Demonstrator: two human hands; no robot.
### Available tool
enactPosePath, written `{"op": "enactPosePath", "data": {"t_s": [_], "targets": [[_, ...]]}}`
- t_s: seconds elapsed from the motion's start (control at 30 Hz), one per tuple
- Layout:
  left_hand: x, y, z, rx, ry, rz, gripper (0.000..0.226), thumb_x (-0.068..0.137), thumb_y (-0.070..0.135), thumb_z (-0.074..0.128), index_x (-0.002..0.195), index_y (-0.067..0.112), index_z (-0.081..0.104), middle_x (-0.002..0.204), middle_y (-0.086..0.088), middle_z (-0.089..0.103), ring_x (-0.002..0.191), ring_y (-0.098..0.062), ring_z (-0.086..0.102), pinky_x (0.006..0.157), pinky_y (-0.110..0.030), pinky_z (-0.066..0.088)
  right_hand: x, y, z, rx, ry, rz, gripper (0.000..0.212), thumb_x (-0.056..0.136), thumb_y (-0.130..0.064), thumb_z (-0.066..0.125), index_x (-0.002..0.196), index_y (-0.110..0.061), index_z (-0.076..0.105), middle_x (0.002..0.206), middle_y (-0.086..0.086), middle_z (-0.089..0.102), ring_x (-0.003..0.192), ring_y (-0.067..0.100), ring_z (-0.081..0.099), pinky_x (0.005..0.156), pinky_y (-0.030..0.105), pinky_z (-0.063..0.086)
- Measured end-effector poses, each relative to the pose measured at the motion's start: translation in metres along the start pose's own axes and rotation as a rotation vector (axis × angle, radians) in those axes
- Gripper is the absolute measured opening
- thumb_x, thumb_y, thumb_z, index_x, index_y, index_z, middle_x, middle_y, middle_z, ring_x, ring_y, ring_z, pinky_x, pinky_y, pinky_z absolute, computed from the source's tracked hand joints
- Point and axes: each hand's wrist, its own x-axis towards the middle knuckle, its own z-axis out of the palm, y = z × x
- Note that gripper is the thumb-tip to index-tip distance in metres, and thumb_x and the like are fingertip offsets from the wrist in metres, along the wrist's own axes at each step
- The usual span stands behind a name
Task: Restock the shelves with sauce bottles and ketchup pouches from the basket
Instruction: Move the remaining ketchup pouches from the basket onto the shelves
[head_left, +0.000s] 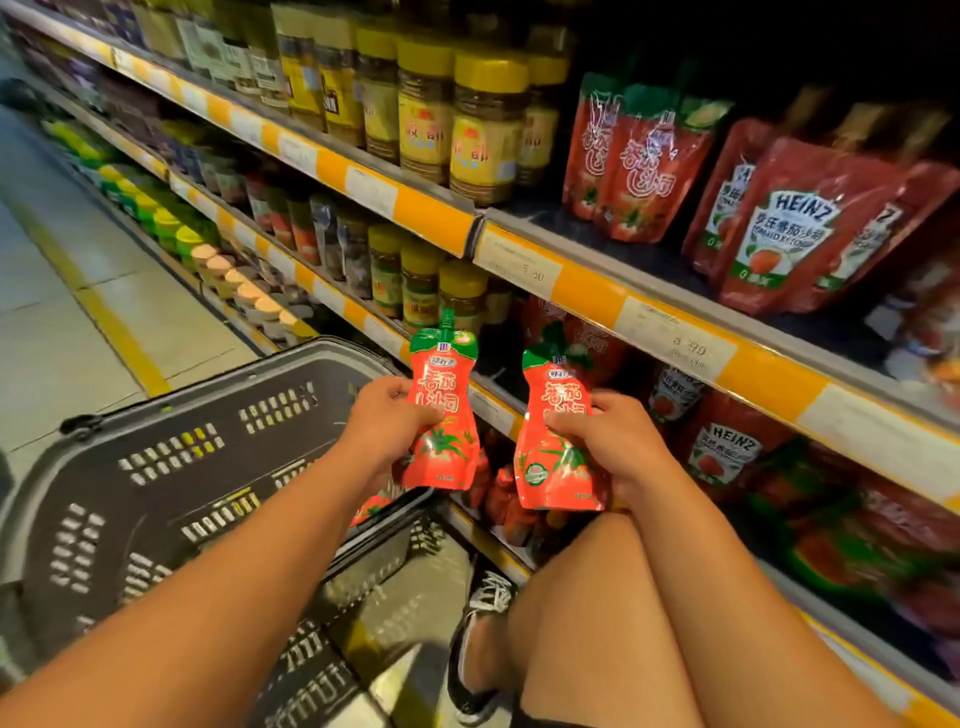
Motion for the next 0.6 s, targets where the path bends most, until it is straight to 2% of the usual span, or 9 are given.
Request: {"op": "enactPosePath", "data": {"t_s": [0.03,0.1,0.17,0.27,0.33,0.4,0.47,0.53,0.6], "targets": [[0.003,0.002,0.007,0.003,-0.006,0.004,0.019,0.082,0.007,0.080,0.096,0.014,0.069,0.092,-0.009,0.077,0.081,-0.028,0.076,0.076,-0.046,0.061,0.003,-0.001,0.000,0.022,0.022,0.006,0.027,0.077,-0.010,0.085,0.101,-0.012,0.073,0.090,0.012,0.079,0.078,0.030,0.077,0.076,0.048,0.064],[0.010,0.007,0.019,0.014,-0.024,0.026,0.016,0.083,0.007,0.079,0.090,0.016,0.069,0.087,-0.007,0.077,0.072,-0.020,0.075,0.065,-0.038,0.060,0.009,-0.003,-0.001,0.065,0.071,0.032,0.037,0.073,-0.014,0.085,0.107,-0.017,0.070,0.094,0.012,0.078,0.075,0.027,0.077,0.065,0.040,0.062],[0.016,0.014,0.030,0.019,-0.047,0.043,0.014,0.086,0.007,0.077,0.088,0.017,0.069,0.081,-0.003,0.077,0.063,-0.012,0.072,0.055,-0.029,0.056,0.012,-0.005,-0.001,0.092,0.116,0.078,0.043,0.065,-0.020,0.083,0.105,-0.020,0.069,0.095,0.013,0.077,0.073,0.030,0.077,0.056,0.043,0.061],[0.024,0.024,0.042,0.015,-0.070,0.049,0.016,0.087,0.002,0.074,0.094,0.016,0.070,0.080,-0.002,0.078,0.060,-0.010,0.072,0.050,-0.024,0.056,0.019,-0.008,-0.003,0.061,0.178,0.127,0.027,0.054,-0.034,0.074,0.078,-0.023,0.072,0.091,0.017,0.076,0.079,0.036,0.075,0.068,0.058,0.061],[0.030,0.030,0.049,0.005,-0.077,0.061,0.019,0.086,-0.002,0.072,0.096,0.013,0.069,0.076,0.001,0.077,0.059,-0.009,0.071,0.047,-0.021,0.053,0.023,-0.009,-0.002,0.056,0.188,0.160,0.013,0.053,-0.039,0.071,0.063,-0.029,0.073,0.088,0.014,0.077,0.081,0.034,0.076,0.075,0.055,0.061],[0.036,0.033,0.055,0.012,-0.080,0.085,0.018,0.085,-0.002,0.073,0.097,0.012,0.069,0.070,0.006,0.075,0.058,-0.008,0.070,0.046,-0.019,0.051,0.029,-0.008,-0.002,0.041,0.199,0.204,0.018,0.055,-0.042,0.071,0.057,-0.024,0.071,0.087,0.012,0.077,0.077,0.028,0.075,0.072,0.046,0.061],[0.040,0.037,0.059,0.009,-0.083,0.109,0.019,0.085,0.000,0.074,0.098,0.013,0.070,0.075,0.005,0.076,0.065,-0.011,0.072,0.050,-0.021,0.054,0.035,-0.008,-0.002,-0.014,0.199,0.226,0.026,0.058,-0.045,0.068,0.058,-0.020,0.070,0.092,0.013,0.076,0.085,0.029,0.074,0.077,0.046,0.060],[0.045,0.039,0.064,-0.006,-0.094,0.129,0.022,0.084,0.000,0.074,0.101,0.014,0.071,0.087,0.000,0.078,0.078,-0.017,0.075,0.062,-0.028,0.060,0.039,-0.008,-0.005,-0.101,0.169,0.208,0.029,0.065,-0.050,0.062,0.060,-0.023,0.071,0.091,0.014,0.072,0.091,0.031,0.070,0.088,0.050,0.057],[0.050,0.042,0.070,-0.027,-0.125,0.151,0.027,0.081,-0.002,0.074,0.102,0.015,0.071,0.094,-0.003,0.079,0.084,-0.020,0.075,0.074,-0.035,0.060,0.041,-0.010,-0.008,-0.172,0.185,0.181,0.039,0.075,-0.052,0.058,0.082,-0.017,0.073,0.093,0.009,0.070,0.090,0.028,0.066,0.092,0.047,0.054]]}}
